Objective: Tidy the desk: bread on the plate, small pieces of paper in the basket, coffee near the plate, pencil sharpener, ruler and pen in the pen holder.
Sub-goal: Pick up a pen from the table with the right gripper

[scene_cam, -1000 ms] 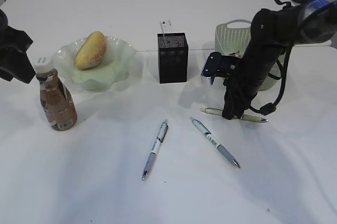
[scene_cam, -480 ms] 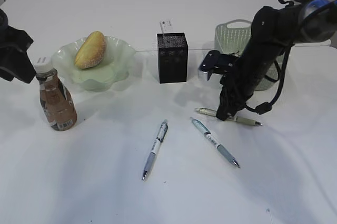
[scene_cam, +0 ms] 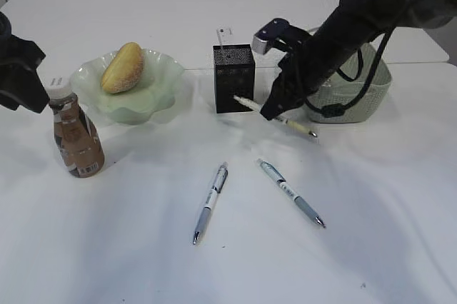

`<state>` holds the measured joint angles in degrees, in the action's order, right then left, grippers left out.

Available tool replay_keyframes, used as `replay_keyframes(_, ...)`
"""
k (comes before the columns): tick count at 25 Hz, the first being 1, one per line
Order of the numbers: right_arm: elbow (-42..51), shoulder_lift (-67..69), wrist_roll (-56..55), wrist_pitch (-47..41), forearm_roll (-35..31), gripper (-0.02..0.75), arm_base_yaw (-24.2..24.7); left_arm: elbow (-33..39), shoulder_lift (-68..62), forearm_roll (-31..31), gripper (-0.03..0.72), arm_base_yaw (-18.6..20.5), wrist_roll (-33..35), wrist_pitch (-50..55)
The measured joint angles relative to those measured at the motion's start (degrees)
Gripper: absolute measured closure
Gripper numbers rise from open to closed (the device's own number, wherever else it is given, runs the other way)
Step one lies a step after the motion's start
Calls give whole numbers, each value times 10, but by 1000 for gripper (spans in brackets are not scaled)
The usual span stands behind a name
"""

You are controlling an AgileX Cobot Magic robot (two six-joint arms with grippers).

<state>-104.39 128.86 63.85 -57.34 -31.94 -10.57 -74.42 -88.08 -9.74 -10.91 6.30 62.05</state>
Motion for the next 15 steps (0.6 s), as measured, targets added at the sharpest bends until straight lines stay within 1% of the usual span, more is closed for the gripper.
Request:
replay_keyframes(2, -13, 0, 0, 0, -24, 647, 0, 0, 0, 0, 421, 0, 0, 0)
replay_keyframes(3, -13, 0, 1, 0, -24, 647, 0, 0, 0, 0, 422, 0, 0, 0)
replay_keyframes(9, -41, 0, 53, 11, -135, 647, 0, 0, 0, -2, 424, 0, 0, 0)
replay_keyframes(15, -54, 0, 132, 66, -233, 647, 0, 0, 0, -4, 424, 0, 0, 0)
